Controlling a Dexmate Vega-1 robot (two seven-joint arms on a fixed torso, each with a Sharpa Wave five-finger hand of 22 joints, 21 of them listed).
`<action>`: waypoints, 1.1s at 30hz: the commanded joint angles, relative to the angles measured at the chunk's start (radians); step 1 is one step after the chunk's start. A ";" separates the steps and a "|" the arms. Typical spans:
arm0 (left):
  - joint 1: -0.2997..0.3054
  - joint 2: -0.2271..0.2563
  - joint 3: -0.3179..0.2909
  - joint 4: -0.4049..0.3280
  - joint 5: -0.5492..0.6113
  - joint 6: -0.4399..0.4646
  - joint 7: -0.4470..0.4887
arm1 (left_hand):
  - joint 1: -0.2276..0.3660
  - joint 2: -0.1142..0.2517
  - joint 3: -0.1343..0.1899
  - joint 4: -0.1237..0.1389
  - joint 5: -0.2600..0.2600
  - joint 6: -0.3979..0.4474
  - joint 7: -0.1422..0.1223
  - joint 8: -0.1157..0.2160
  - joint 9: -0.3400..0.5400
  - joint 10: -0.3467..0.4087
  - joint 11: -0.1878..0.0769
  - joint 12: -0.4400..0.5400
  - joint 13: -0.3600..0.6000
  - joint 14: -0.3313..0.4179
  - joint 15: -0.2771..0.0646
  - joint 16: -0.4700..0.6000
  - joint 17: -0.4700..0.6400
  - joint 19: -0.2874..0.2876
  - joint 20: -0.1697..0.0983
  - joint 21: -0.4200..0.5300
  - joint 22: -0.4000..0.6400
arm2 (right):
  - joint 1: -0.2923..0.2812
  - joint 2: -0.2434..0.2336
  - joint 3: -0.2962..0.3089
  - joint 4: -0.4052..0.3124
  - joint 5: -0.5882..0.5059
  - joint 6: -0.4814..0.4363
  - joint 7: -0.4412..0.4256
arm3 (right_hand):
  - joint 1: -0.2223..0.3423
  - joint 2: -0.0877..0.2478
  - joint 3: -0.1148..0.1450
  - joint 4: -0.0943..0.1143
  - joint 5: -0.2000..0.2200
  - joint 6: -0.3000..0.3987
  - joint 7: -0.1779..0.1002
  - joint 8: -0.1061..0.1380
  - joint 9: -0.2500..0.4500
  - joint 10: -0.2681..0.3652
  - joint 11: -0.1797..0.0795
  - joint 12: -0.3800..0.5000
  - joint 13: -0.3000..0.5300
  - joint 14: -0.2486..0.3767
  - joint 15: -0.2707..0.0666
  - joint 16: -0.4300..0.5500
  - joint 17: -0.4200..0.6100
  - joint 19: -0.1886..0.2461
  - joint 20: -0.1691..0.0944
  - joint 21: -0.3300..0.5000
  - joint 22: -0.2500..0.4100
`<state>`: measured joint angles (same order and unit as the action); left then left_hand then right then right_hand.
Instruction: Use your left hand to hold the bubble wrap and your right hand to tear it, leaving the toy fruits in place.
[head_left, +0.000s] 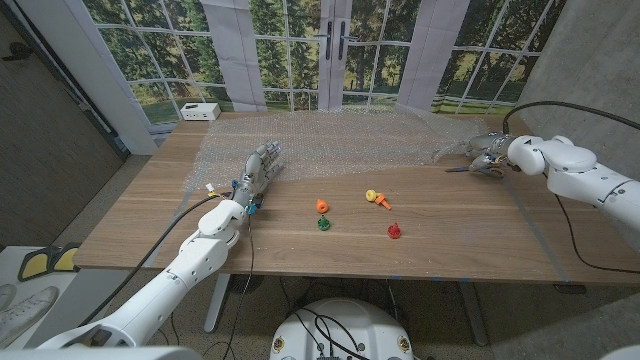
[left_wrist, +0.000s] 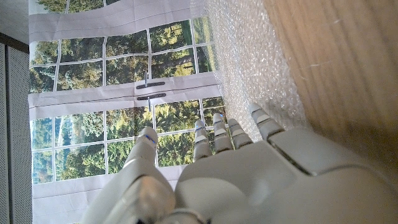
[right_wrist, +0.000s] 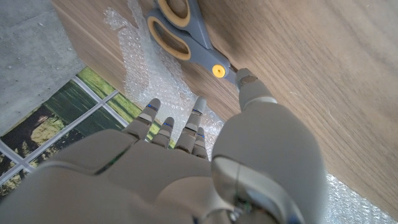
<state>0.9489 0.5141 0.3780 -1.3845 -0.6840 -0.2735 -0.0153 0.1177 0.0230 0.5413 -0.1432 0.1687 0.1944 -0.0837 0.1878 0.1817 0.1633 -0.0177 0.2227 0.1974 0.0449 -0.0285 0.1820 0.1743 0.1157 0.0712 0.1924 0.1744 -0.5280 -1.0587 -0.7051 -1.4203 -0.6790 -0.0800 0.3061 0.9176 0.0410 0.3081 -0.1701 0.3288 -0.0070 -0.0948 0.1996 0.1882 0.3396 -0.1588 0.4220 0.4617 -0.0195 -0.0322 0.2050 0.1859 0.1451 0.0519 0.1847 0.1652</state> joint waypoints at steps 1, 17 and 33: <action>0.002 0.000 0.002 -0.007 0.001 0.004 0.003 | 0.003 0.000 -0.001 0.001 0.003 0.008 -0.002 0.002 0.003 0.004 -0.002 0.006 0.006 0.010 0.001 0.002 0.002 0.003 -0.006 0.003 0.003 | 0.020 0.004 -0.010 0.023 -0.017 0.010 0.015 | 0.000 -0.007 -0.001 0.009 -0.005 0.001 0.005 -0.002 0.005 0.002 -0.003 0.009 0.008 0.008 -0.115 0.001 0.002 0.005 -0.008 0.003 0.001; 0.001 -0.004 0.003 -0.005 0.000 0.002 0.003 | 0.002 0.000 -0.002 0.002 0.003 0.008 -0.001 0.002 0.003 0.003 -0.003 0.005 0.006 0.011 0.003 0.002 0.002 0.002 -0.005 0.003 0.003 | 0.044 0.019 -0.031 0.052 -0.037 0.032 0.023 | 0.017 0.006 0.009 0.008 -0.011 -0.002 0.002 -0.006 0.006 0.004 -0.015 0.018 0.016 0.011 -0.119 0.000 0.002 0.010 -0.011 0.003 0.002; 0.008 -0.006 0.000 0.001 -0.002 -0.004 0.004 | 0.001 0.001 -0.002 0.002 0.003 0.008 -0.002 0.002 0.003 0.005 -0.003 0.005 0.006 0.011 0.001 0.002 0.002 0.002 -0.005 0.003 0.003 | 0.066 0.028 -0.048 0.075 -0.059 0.048 0.037 | 0.035 0.013 0.017 0.006 -0.013 -0.001 -0.002 -0.006 0.006 0.000 -0.016 0.022 0.022 0.013 -0.128 -0.002 0.001 0.013 -0.018 0.003 0.002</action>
<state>0.9563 0.5095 0.3798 -1.3900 -0.6854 -0.2711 -0.0100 0.1177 0.0230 0.5413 -0.1433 0.1687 0.1944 -0.0837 0.1878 0.1817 0.1633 -0.0177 0.2228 0.1974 0.0449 -0.0285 0.1820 0.1743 0.1158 0.0712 0.1924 0.1744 -0.4748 -1.0373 -0.7427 -1.3636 -0.7274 -0.0456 0.3386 0.9413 0.0543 0.3164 -0.1627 0.3211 -0.0071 -0.0947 0.1957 0.1923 0.3393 -0.1665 0.4405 0.4801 -0.0125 -0.0321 0.2050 0.1862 0.1557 0.0412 0.1847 0.1651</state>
